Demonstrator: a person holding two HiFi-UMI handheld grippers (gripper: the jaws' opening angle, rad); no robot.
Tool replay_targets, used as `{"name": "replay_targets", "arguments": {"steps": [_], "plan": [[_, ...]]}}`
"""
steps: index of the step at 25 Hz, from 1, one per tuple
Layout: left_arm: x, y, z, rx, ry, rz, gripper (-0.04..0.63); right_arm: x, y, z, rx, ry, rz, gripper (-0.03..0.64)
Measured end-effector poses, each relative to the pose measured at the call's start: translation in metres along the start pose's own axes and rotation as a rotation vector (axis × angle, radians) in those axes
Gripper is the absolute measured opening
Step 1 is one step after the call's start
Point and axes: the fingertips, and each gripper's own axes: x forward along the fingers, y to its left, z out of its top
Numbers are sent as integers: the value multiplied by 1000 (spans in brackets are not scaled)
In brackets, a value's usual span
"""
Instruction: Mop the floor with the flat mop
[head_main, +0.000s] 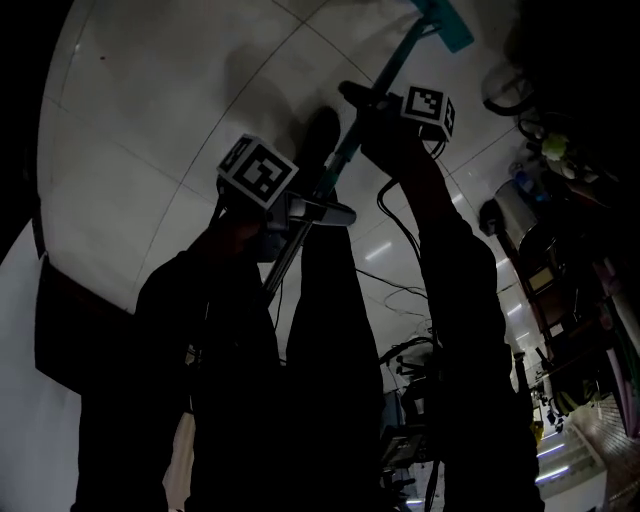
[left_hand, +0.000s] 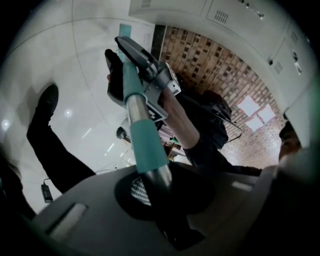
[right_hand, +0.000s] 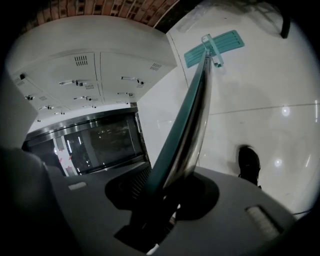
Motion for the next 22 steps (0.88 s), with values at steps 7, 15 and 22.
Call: {"name": "replay_targets", "arguments": {"steps": [7, 15, 22], "plan": [[18, -4, 47, 24, 8, 65, 49, -15, 5, 55, -12, -27, 19, 152], [16, 13, 43, 13, 18, 126, 29, -11, -1, 50, -8, -17, 16, 138], [16, -7, 8, 51, 37, 106, 44, -20, 17, 20, 0, -47, 30, 140]]}}
